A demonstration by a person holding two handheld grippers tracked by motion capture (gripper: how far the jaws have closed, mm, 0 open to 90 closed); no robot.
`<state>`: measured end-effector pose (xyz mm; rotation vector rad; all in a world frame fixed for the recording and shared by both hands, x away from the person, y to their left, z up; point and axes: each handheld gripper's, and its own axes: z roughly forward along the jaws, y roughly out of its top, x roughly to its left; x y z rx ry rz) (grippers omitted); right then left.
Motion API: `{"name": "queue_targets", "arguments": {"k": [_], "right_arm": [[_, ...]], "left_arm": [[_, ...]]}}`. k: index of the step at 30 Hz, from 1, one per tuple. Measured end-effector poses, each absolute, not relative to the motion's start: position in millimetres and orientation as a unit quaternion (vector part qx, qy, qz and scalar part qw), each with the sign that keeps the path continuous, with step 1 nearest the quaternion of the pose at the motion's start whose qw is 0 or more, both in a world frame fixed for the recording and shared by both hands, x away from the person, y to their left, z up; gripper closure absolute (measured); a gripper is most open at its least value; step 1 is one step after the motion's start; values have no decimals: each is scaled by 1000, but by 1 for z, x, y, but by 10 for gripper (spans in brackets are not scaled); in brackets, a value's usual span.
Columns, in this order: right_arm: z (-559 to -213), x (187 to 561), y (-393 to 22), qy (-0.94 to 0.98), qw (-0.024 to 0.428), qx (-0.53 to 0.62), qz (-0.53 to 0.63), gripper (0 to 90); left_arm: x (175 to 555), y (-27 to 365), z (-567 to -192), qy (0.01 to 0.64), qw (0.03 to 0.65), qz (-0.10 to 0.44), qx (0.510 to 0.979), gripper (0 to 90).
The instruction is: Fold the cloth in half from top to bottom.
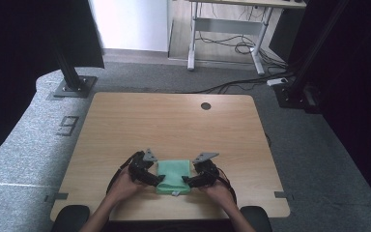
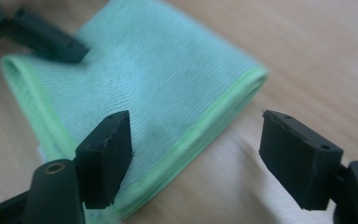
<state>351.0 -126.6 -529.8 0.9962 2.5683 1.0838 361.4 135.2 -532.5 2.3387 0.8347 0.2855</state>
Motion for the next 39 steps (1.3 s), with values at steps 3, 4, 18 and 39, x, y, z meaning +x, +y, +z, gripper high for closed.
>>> {"name": "queue_targets", "arguments": {"k": [3, 4, 18, 39], "right_arm": [[-535, 343, -123, 872, 102, 327, 351, 220], [-537, 341, -122, 873, 105, 327, 345, 217], [-537, 334, -127, 872, 106, 332, 343, 184], [-546, 332, -129, 866, 114, 343, 345, 140]], "left_arm": [[356, 139, -533, 328, 331, 106, 878, 80], [353, 140, -532, 326, 334, 107, 878, 80], [333, 140, -544, 340, 332, 113, 873, 55], [389, 138, -533, 401, 319, 150, 846, 78]]}}
